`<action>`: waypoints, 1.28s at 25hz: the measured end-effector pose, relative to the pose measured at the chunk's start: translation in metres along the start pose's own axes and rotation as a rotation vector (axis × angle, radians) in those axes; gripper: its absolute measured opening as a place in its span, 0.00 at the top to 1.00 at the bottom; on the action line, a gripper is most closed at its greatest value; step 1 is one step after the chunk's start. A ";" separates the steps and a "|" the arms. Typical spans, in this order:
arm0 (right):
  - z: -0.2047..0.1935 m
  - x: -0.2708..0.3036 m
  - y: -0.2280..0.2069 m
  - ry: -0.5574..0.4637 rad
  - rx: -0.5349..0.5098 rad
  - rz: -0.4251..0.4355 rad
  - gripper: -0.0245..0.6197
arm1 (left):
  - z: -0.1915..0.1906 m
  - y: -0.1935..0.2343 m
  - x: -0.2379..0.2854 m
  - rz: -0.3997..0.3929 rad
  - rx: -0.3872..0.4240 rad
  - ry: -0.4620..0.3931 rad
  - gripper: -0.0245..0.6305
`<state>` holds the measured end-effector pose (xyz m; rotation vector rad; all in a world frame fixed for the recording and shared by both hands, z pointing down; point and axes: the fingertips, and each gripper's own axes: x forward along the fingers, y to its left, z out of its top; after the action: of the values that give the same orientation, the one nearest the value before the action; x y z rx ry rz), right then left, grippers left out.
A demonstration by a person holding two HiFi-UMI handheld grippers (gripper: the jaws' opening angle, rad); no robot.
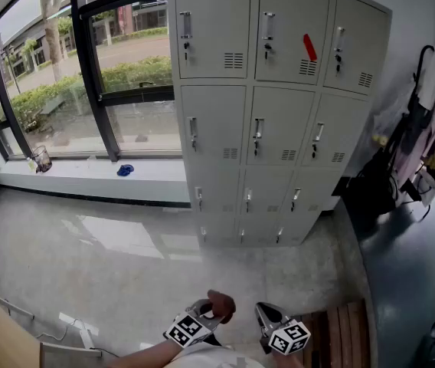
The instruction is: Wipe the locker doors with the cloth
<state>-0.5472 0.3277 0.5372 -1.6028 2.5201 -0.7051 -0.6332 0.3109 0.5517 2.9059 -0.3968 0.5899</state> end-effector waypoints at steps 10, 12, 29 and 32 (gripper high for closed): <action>0.014 0.020 -0.041 0.017 -0.014 -0.047 0.95 | 0.009 0.040 0.044 -0.023 -0.017 -0.014 0.83; 0.022 0.028 -0.048 0.013 -0.019 -0.059 0.95 | 0.016 0.052 0.054 -0.041 -0.014 -0.024 0.83; 0.100 0.122 -0.103 0.002 -0.071 -0.168 0.95 | 0.069 0.178 0.085 -0.091 -0.016 -0.102 0.83; 0.103 0.130 -0.108 0.011 -0.073 -0.182 0.95 | 0.066 0.191 0.080 -0.077 -0.038 -0.108 0.83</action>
<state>-0.4842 0.1415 0.5132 -1.8755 2.4566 -0.6470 -0.5933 0.0974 0.5410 2.9098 -0.3042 0.4118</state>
